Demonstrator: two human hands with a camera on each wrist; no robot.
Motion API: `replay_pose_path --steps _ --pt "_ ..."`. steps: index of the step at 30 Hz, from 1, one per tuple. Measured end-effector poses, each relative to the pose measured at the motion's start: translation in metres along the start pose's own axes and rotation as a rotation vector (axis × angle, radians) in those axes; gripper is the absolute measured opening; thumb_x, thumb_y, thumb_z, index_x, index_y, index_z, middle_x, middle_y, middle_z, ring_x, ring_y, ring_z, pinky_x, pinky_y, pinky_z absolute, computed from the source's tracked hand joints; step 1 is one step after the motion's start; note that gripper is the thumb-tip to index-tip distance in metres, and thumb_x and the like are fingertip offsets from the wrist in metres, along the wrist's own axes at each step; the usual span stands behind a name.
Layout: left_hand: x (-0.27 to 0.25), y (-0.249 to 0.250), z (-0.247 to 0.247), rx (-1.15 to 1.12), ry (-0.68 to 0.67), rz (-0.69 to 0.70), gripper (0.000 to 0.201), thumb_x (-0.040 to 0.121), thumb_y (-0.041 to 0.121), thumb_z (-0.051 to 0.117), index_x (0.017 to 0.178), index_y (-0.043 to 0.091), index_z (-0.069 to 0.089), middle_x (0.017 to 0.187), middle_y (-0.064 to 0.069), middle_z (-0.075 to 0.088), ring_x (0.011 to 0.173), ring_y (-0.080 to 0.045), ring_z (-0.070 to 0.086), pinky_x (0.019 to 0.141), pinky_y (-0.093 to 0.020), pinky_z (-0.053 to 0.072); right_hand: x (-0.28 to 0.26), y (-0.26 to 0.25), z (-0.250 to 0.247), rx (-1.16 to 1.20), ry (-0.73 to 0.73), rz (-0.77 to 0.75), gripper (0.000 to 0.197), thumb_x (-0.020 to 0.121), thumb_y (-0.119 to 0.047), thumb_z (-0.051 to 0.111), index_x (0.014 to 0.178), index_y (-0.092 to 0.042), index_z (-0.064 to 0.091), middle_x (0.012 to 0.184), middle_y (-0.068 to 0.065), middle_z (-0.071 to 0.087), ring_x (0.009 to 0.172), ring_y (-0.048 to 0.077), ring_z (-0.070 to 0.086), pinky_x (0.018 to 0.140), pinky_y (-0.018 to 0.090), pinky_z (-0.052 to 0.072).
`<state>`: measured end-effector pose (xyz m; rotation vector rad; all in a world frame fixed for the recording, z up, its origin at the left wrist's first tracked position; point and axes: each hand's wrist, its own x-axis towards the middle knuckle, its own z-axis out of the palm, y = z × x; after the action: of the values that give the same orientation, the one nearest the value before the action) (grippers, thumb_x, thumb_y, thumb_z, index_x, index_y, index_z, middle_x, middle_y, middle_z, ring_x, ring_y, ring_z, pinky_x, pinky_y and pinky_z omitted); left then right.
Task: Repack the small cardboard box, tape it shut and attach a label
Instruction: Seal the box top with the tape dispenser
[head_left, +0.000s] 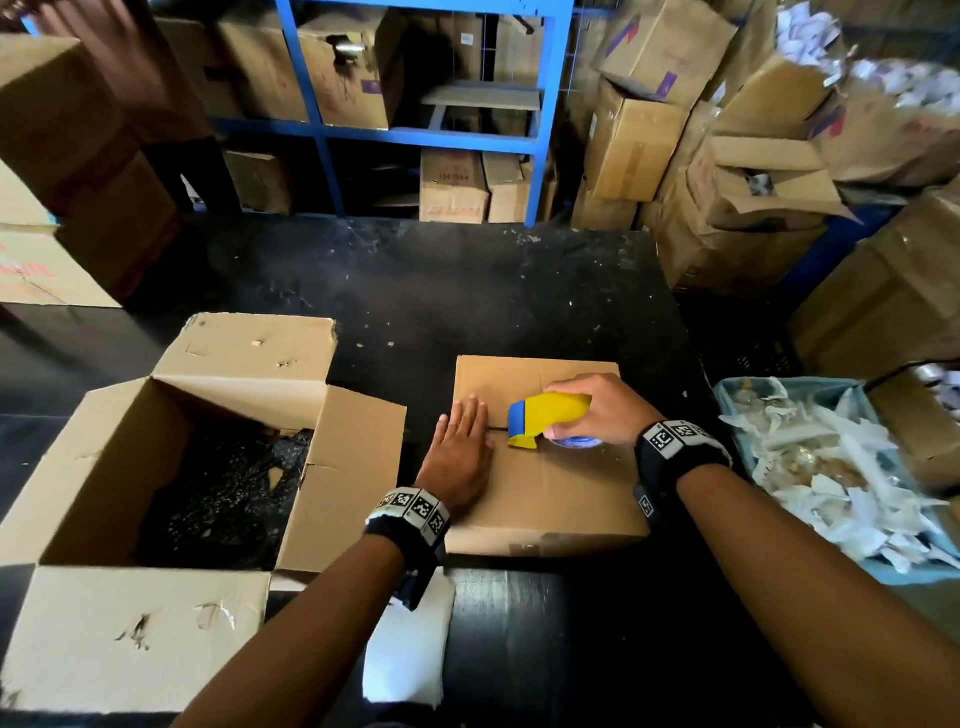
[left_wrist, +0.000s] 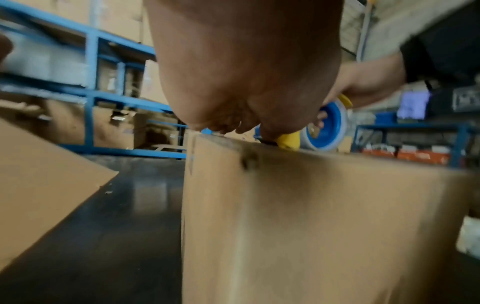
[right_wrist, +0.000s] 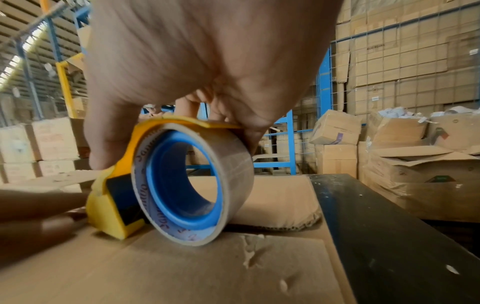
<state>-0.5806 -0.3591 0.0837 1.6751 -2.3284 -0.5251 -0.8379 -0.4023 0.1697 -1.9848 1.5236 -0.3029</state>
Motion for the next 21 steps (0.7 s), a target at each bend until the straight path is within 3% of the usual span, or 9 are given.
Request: replay_pose_path --steps 2,7,21 --pt "0.002 0.008 0.008 0.143 -0.046 0.020 0.058 0.107 0.033 0.019 0.158 0.007 0.007 0.166 -0.014 0.000 0.154 -0.032 -0.002 0.125 -0.044 0.005 0.001 -0.003 -0.003 -0.001 0.000 -0.015 0.072 0.062 -0.060 0.087 0.124 -0.028 0.071 0.116 -0.008 0.072 0.107 0.012 0.065 0.096 0.035 0.053" --pt "-0.002 0.020 0.014 0.245 -0.054 -0.001 0.065 0.105 0.043 0.013 0.157 0.004 0.009 0.165 -0.018 0.003 0.153 -0.036 0.002 0.125 -0.048 0.007 0.000 -0.006 -0.009 -0.042 -0.083 -0.142 0.033 0.071 -0.052 0.082 0.091 -0.030 0.068 0.082 -0.009 0.069 0.080 0.013 0.065 0.075 0.039 0.056" --pt "-0.004 0.027 0.012 0.313 -0.081 -0.029 0.071 0.102 0.054 0.010 0.158 0.010 0.007 0.166 -0.010 0.000 0.154 -0.029 0.000 0.125 -0.046 0.013 -0.008 0.004 -0.024 -0.077 -0.062 -0.212 0.033 0.069 -0.057 0.079 0.080 -0.029 0.065 0.071 -0.007 0.066 0.070 0.014 0.062 0.065 0.037 0.054"
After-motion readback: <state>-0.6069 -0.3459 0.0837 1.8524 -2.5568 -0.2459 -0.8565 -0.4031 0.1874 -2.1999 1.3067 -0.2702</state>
